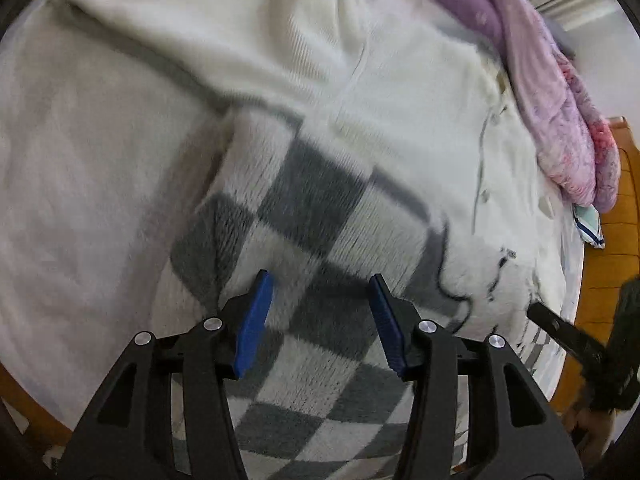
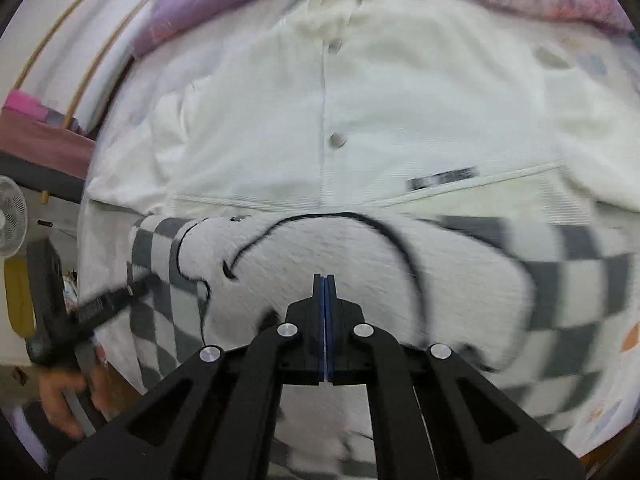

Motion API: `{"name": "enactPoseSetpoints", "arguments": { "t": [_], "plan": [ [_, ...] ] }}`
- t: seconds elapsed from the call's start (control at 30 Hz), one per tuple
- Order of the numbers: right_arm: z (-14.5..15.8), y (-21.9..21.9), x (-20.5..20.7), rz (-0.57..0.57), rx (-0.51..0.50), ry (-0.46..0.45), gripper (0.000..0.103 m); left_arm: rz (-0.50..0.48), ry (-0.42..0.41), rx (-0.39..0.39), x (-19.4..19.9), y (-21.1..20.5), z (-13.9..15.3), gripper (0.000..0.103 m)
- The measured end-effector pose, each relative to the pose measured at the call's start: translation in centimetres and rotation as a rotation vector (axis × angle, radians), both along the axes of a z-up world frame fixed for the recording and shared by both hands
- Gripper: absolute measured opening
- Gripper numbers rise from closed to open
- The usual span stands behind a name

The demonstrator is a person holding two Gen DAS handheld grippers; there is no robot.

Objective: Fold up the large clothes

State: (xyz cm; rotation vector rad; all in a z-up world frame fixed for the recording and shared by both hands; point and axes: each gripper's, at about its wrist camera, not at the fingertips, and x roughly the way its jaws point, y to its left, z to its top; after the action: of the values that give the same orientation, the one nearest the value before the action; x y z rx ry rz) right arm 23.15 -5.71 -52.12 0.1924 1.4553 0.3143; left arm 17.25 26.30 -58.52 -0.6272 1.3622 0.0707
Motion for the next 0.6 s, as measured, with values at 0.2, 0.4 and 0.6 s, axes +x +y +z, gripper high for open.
{"name": "enactPoseSetpoints", "arguments": {
  "t": [0.2,0.4,0.6],
  "plan": [
    [-4.3,1.6,0.2,0.016,-0.122,0.003,0.0,0.025,-0.028,-0.093,-1.0,1.0,-0.7,0.052],
    [-1.9,0.5,-2.8,-0.064,-0.046,0.084,0.0,0.071,-0.082,-0.153,-5.5,3.4,2.4,0.067],
    [-4.9,0.9,-8.6,-0.073,-0.036,0.139,0.0,0.13,-0.047,-0.166,-11.7,6.0,2.2,0.071]
  ]
}}
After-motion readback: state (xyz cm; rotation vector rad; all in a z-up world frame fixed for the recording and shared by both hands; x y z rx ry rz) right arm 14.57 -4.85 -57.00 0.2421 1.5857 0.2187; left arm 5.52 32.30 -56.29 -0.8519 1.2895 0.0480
